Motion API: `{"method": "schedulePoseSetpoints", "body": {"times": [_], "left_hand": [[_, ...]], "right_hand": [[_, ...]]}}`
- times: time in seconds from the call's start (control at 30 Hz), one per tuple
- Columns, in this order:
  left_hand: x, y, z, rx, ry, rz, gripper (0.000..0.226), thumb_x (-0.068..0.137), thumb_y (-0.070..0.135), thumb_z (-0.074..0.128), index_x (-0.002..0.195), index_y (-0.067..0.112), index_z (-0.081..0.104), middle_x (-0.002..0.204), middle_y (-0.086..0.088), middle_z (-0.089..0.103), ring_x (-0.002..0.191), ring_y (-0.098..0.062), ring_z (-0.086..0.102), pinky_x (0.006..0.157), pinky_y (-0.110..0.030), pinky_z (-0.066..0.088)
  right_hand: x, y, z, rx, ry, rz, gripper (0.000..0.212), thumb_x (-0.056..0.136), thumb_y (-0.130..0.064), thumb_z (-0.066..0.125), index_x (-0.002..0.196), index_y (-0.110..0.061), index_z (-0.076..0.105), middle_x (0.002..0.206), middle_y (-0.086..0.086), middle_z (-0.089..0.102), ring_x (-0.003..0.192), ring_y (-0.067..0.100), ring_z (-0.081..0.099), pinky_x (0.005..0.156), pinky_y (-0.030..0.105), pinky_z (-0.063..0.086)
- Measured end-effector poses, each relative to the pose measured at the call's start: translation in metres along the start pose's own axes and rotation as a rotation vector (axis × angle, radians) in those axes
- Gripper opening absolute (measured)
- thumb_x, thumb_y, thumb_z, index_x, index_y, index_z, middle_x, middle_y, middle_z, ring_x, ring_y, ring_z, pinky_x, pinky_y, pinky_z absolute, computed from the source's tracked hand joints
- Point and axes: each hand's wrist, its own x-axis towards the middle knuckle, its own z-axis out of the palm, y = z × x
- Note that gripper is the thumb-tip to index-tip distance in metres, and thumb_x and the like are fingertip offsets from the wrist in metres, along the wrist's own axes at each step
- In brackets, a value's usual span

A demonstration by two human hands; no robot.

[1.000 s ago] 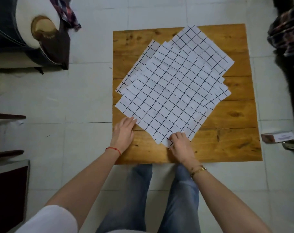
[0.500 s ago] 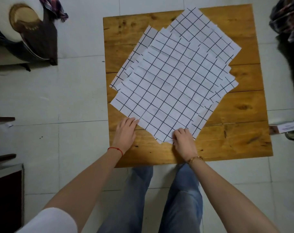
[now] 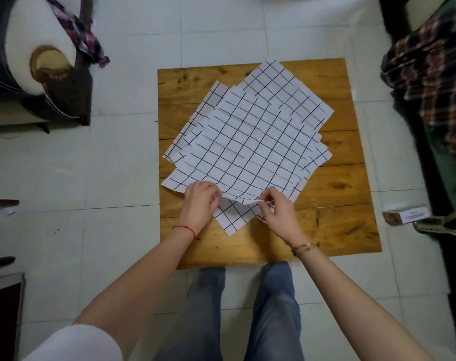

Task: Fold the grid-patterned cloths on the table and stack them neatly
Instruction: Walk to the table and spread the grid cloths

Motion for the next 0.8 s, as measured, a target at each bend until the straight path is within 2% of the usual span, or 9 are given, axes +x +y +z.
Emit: {"method": "schedulePoseSetpoints", "body": {"times": [0.07,0.17,0.23,0.3,0.4,0.5,0.67,0.8], "left_hand": [[0.004,0.021,-0.016,-0.025,0.022,0.028,0.009,0.092,0.023,0.060,0.095,0.022,0.068,0.098,0.009,0.066,0.101,-0.013,0.054,0.103,-0.031,0.028],[0.007,0.054,-0.036,-0.033,0.054,0.086,0.010,0.093,0.028,0.058,0.093,0.022,0.066,0.090,0.011,0.066,0.091,-0.011,0.057,0.104,-0.035,0.033],[0.007,0.079,-0.047,-0.034,0.062,0.106,0.010,0.093,0.027,0.058,0.092,0.021,0.065,0.086,0.011,0.065,0.086,-0.011,0.057,0.102,-0.033,0.034],[0.008,0.104,-0.057,-0.026,0.066,0.131,0.010,0.093,0.027,0.057,0.089,0.021,0.063,0.082,0.013,0.062,0.082,-0.010,0.054,0.098,-0.030,0.035],[0.011,0.135,-0.071,-0.016,0.069,0.179,0.010,0.093,0.030,0.056,0.087,0.024,0.062,0.079,0.015,0.060,0.078,-0.008,0.053,0.097,-0.030,0.037],[0.015,0.158,-0.085,-0.015,0.097,0.193,0.008,0.092,0.029,0.056,0.091,0.025,0.063,0.083,0.016,0.062,0.083,-0.008,0.055,0.096,-0.030,0.039],[0.024,0.184,-0.112,0.001,0.138,0.147,0.003,0.088,0.023,0.062,0.089,0.023,0.064,0.084,0.014,0.065,0.082,-0.009,0.060,0.094,-0.039,0.047],[0.033,0.202,-0.141,-0.015,0.226,0.093,0.003,0.087,0.019,0.062,0.086,0.021,0.065,0.087,0.010,0.068,0.084,-0.008,0.063,0.085,-0.038,0.053]], "right_hand": [[-0.001,-0.011,-0.022,0.015,0.020,-0.016,0.011,0.088,-0.020,0.062,0.096,-0.020,0.054,0.094,-0.006,0.060,0.092,0.012,0.057,0.081,0.031,0.047],[-0.004,-0.031,-0.054,-0.106,0.029,-0.110,0.045,0.080,-0.053,0.061,0.110,-0.020,0.054,0.098,-0.010,0.057,0.093,0.009,0.053,0.084,0.030,0.044],[-0.006,-0.044,-0.073,-0.248,0.015,-0.181,0.057,0.077,-0.061,0.060,0.117,-0.022,0.051,0.099,-0.010,0.056,0.093,0.009,0.050,0.084,0.028,0.040],[-0.008,-0.052,-0.091,-0.380,0.050,-0.272,0.048,0.081,-0.054,0.061,0.116,-0.022,0.052,0.099,-0.008,0.058,0.092,0.011,0.052,0.085,0.030,0.041],[-0.008,-0.063,-0.121,-0.435,0.123,-0.354,0.013,0.092,-0.032,0.055,0.095,-0.020,0.059,0.084,-0.007,0.061,0.081,0.016,0.054,0.080,0.037,0.046],[-0.007,-0.068,-0.158,-0.414,0.166,-0.383,0.014,0.094,-0.024,0.055,0.084,-0.017,0.063,0.075,-0.005,0.063,0.072,0.017,0.053,0.073,0.032,0.043],[0.000,-0.070,-0.226,-0.384,0.181,-0.395,0.011,0.093,-0.021,0.057,0.084,-0.018,0.064,0.077,-0.005,0.064,0.071,0.008,0.049,0.068,0.024,0.039],[0.011,-0.074,-0.279,-0.333,0.221,-0.427,0.011,0.092,-0.013,0.055,0.085,-0.016,0.063,0.077,-0.008,0.060,0.075,0.012,0.053,0.067,0.026,0.040]]}}
